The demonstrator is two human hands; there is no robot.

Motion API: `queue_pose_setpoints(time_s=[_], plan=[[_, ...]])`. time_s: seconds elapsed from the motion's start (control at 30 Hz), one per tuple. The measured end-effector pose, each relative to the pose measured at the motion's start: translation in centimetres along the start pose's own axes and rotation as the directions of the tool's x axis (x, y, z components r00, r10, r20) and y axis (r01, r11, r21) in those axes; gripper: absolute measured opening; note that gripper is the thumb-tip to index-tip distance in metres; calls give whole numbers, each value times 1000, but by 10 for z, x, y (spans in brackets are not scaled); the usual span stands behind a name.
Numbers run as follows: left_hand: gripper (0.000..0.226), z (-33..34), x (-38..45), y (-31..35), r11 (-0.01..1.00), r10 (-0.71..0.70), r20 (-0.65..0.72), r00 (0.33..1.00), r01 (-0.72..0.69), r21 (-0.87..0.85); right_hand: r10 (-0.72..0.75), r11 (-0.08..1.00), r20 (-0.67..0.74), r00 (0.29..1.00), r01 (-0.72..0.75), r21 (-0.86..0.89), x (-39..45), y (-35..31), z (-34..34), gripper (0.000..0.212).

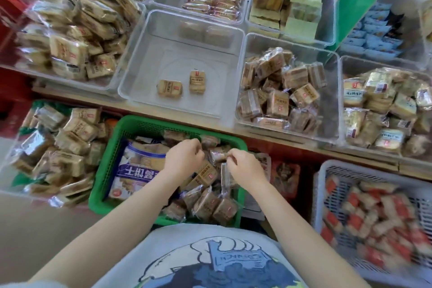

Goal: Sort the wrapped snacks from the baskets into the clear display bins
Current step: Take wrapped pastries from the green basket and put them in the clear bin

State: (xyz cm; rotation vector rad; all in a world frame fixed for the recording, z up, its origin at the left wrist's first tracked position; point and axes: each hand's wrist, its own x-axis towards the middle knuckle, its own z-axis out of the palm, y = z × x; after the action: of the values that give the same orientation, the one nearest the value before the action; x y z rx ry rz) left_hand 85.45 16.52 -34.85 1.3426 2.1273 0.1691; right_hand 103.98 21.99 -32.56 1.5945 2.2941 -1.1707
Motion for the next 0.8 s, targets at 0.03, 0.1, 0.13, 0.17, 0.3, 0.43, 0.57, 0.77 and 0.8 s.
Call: queue_pose_setpoints(time_s=[0.03, 0.1, 0.13, 0.17, 0.3, 0.43, 0.57, 0.77, 0.8], plan=[[18, 9, -1, -8, 999, -30, 117, 993, 27, 28, 45, 999, 75, 996, -44, -17, -4, 5, 10, 22], [43, 29, -1, -18, 999, -6, 291, 957, -7, 44, 102, 995, 123, 987, -102, -8, -12, 14, 26, 24], [56, 38, -1, -21, 998, 23, 350, 937, -43, 49, 123, 992, 122, 985, -125, 9, -16, 18, 31, 24], [66, 45, -2, -21, 995, 48, 374, 926, -77, 62, 143, 989, 115, 983, -146, 22, -20, 20, 35, 24], [71, 63, 0, -22, 996, 52, 280, 959, -70, 53, 177, 981, 82, 981, -183, 70, -27, 26, 35, 22], [72, 55, 1, -23, 985, -71, 316, 946, 118, -130, 167, 982, 44, 985, -170, 77, -27, 28, 31, 21], [38, 30, -9, -27, 971, -3, 315, 949, 79, -228, 121, 987, 13, 993, -122, 100, -23, 16, 25, 19], [24, -28, -26, -8, 938, 201, 206, 958, -128, -322, -37, 997, 154, 987, 26, 77, -18, -14, 8, 67], [26, -36, -26, -2, 917, 248, 184, 951, -169, -361, -70, 995, 159, 985, 57, 86, -17, -18, 2, 69]])
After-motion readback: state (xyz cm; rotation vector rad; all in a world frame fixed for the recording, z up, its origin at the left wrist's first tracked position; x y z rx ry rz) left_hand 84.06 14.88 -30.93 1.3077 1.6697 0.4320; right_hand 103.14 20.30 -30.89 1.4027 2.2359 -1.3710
